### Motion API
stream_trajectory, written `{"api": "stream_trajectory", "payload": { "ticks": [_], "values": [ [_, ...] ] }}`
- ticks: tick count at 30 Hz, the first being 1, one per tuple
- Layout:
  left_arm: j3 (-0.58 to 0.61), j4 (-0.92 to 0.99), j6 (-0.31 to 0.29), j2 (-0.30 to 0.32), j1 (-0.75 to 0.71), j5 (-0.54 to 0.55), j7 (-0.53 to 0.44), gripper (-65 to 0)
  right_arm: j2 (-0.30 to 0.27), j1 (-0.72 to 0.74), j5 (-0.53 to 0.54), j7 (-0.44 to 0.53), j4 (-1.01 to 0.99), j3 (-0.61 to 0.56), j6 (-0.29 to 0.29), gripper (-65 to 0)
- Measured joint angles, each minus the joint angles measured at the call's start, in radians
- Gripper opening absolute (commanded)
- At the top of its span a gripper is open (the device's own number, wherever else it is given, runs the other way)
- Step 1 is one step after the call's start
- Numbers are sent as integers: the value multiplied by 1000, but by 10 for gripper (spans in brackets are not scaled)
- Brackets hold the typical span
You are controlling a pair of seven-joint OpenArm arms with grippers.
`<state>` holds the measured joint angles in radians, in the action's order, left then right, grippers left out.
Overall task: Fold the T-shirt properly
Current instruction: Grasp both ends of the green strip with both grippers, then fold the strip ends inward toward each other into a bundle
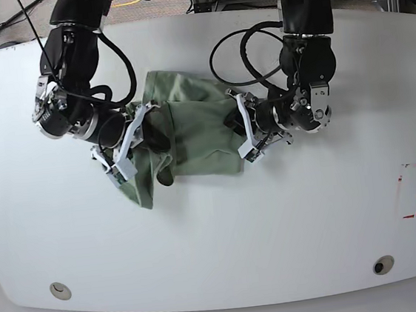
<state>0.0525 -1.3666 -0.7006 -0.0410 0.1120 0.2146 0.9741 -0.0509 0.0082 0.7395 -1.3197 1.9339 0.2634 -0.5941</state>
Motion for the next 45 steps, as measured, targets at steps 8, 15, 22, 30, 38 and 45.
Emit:
{"api": "stream_trajectory", "payload": {
  "ticks": [8, 15, 22, 30, 38, 45],
  "values": [
    [-4, 0, 0, -11, -1, 0, 0, -511, 8, 37, 10, 142, -164, -160, 0, -614],
    [-5, 0, 0, -11, 0, 0, 3, -511, -59, 51, -1, 248, -307, -286, 11, -282],
    [-8, 0, 0, -12, 2, 1, 2, -511, -53, 56, 7, 263, -284, -304, 10, -105],
    [-152, -94, -3, -43, -19, -44, 31, -511, -63, 48, 6, 262, -147, -303, 8, -105],
    [-226, -187, 4, -15, -19, -67, 53, -511, -120, -6, 12, 262, -29, -252, 2, -105],
    [-248, -234, 4, 47, -24, -65, 50, -511, -149, -43, 16, 247, -31, -193, 3, -105]
  ]
}}
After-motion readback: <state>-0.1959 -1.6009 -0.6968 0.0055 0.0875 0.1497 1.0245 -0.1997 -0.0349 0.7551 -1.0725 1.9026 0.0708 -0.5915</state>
